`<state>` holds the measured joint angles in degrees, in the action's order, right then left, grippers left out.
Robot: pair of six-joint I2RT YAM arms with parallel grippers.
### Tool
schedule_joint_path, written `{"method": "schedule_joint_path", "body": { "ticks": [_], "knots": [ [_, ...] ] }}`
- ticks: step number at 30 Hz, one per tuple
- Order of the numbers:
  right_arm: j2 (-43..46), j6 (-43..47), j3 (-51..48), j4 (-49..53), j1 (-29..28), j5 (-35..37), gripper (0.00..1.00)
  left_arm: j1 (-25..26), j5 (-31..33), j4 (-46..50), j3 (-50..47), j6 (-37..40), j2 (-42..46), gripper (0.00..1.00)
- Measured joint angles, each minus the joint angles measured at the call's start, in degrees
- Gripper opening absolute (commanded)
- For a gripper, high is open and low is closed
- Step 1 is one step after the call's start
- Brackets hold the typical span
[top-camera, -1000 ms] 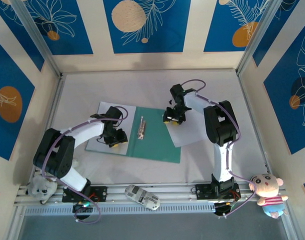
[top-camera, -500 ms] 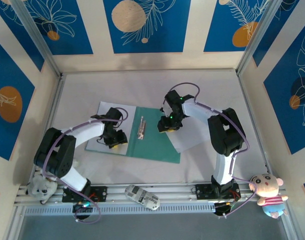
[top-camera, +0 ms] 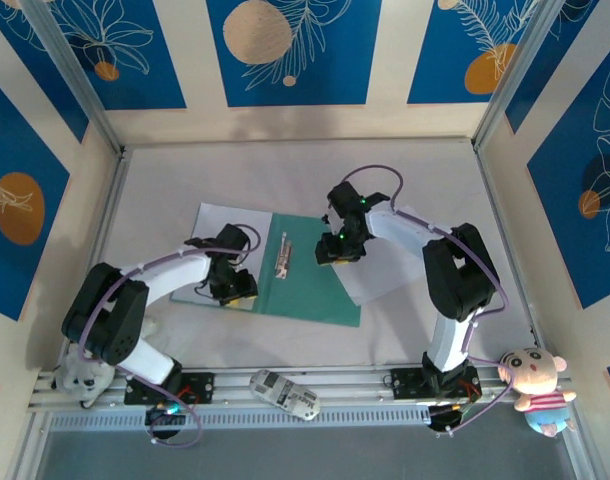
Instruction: Put the files into the folder
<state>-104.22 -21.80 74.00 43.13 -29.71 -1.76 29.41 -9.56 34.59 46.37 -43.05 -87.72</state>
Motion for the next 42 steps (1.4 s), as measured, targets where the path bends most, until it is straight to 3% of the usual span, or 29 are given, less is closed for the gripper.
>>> {"method": "schedule_joint_path", "body": {
  "ticks": [10,22,36,42],
  "knots": [
    [-8.70,-11.06,6.58,0.04,4.15,5.03,0.48,5.25,-2.71,-6.16,-0.33,-5.57,-1.51,0.45],
    [-15.10,-9.07,12.61,0.59,4.09,2.80,0.47,5.75,-4.42,-7.50,2.19,-6.60,-4.52,0.45],
    [-3.82,1.55,-4.63,-0.83,-0.83,-6.67,0.48,5.75,-4.59,-6.71,5.20,-6.38,-7.10,0.45],
    [2.67,4.33,-6.67,0.98,-1.40,-9.92,0.49,5.77,-4.35,-5.81,6.45,-5.88,-7.41,0.45]
  ]
}}
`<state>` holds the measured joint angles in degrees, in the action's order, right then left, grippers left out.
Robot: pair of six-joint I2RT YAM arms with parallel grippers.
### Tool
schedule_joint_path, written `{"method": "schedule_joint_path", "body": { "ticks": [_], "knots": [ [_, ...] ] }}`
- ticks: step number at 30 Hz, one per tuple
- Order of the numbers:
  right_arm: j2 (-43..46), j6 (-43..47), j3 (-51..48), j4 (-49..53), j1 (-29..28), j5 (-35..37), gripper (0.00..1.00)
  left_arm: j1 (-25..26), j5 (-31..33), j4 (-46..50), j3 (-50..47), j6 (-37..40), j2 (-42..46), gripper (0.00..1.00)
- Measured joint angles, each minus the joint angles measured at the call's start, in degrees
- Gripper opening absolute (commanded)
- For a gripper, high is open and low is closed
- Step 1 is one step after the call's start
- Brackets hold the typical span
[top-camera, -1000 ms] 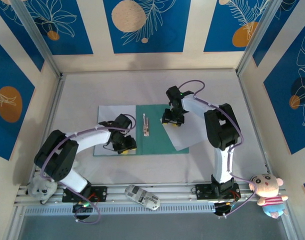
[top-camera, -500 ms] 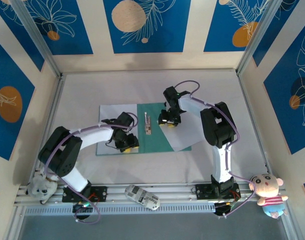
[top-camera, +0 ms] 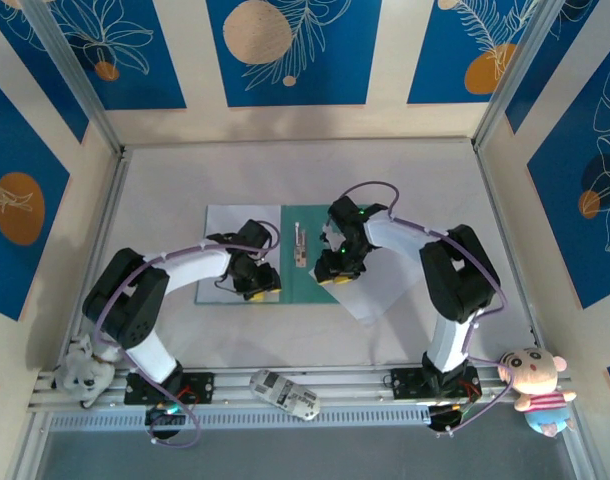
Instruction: Put the files into the folder
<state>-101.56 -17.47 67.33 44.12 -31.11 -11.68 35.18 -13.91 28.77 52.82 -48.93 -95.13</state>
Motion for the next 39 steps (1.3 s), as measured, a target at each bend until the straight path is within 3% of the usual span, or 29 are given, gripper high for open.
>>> {"method": "schedule_joint_path", "body": {
  "ticks": [6,17,29,39],
  "knots": [
    [11.30,-2.01,-0.13,0.07,2.56,-1.25,0.50,0.00,3.08,4.07,4.37,2.62,0.00,0.45],
    [32.06,-19.39,-18.67,-3.78,20.24,5.77,0.53,4.85,3.26,5.03,20.09,11.89,-3.08,0.50],
    [29.59,-21.90,-27.85,-8.63,34.25,6.34,0.52,8.98,-1.42,2.36,40.46,19.54,-23.76,0.53],
    [24.63,-21.62,-29.00,-11.74,36.52,4.35,0.50,8.98,-3.30,2.34,54.23,26.08,-35.91,0.59]
  ]
}}
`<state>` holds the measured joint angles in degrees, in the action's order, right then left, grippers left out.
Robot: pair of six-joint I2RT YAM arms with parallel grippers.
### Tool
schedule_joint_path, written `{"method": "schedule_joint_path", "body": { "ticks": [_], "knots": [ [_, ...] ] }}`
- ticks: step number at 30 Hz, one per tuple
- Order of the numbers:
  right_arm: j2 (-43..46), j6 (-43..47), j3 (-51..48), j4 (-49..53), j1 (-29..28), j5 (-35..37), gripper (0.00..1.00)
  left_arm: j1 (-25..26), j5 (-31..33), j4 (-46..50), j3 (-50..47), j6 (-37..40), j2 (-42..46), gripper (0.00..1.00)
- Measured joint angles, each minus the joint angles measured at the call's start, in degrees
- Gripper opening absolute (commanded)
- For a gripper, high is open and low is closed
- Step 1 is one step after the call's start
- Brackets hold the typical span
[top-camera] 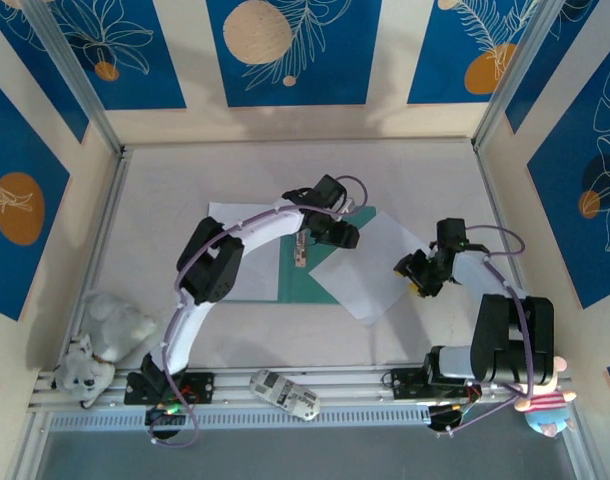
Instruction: Put the files into the folder
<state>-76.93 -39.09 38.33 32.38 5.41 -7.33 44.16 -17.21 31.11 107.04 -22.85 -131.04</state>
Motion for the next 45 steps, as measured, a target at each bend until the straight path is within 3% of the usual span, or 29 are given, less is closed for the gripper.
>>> {"method": "schedule_joint_path", "body": {
  "ticks": [9,25,28,34,45],
  "knots": [
    [-4.20,0.22,0.00,-1.97,0.26,-1.49,0.48,0.00,-0.85,2.86,5.92,4.04,-4.83,0.60],
    [-7.93,0.48,1.27,-3.89,0.20,-4.28,0.47,0.07,-2.34,4.74,6.43,6.75,-5.97,0.62],
    [-8.26,0.83,1.57,-3.93,0.20,-4.52,0.48,0.17,-2.38,5.16,6.71,6.75,-5.97,0.68],
    [-8.39,1.09,1.75,-4.02,0.20,-4.57,0.47,0.37,-4.24,5.31,6.91,6.62,-5.95,0.92],
    [-9.64,1.05,2.38,-5.05,0.20,-5.57,0.47,0.39,-5.33,4.94,6.78,6.86,-5.75,0.97]
  ]
}}
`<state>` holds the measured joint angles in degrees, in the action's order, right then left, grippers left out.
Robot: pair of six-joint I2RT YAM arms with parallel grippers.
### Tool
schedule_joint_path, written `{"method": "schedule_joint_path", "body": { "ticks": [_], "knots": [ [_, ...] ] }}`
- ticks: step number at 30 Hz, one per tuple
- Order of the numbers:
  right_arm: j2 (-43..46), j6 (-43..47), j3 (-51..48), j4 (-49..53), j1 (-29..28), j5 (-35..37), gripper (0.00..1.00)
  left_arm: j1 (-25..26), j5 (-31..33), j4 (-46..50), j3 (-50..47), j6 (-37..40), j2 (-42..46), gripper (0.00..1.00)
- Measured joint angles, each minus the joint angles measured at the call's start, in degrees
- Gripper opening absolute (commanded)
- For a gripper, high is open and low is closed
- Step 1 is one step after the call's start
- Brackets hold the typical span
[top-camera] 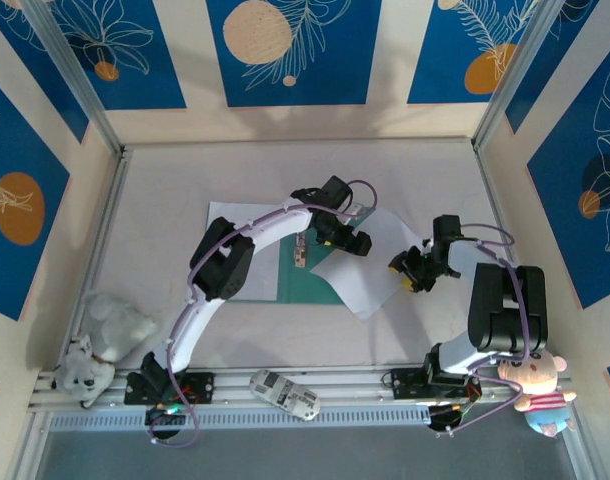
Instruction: Put the files into the folder
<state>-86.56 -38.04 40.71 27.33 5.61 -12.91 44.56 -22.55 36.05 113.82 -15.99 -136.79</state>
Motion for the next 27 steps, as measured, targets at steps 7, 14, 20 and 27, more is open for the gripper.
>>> {"method": "schedule_joint_path", "body": {
  "ticks": [7,14,20,27],
  "knots": [
    [-1.95,-0.28,1.18,-1.51,-0.22,-1.70,0.47,0.00,-0.17,-0.37,-0.37,0.00,0.17,0.97],
    [-3.98,-1.11,2.82,-2.82,-1.25,-2.45,0.47,0.00,-0.17,-0.48,-0.52,0.02,0.22,0.97],
    [-5.25,-1.55,4.31,-2.93,-2.10,-2.56,0.47,-0.02,-0.11,-0.48,-0.55,-0.07,0.22,0.93],
    [-6.40,-2.21,5.90,-2.93,-2.67,-2.58,0.47,-0.02,0.07,-0.52,-0.83,-0.85,0.22,0.79]
  ]
}}
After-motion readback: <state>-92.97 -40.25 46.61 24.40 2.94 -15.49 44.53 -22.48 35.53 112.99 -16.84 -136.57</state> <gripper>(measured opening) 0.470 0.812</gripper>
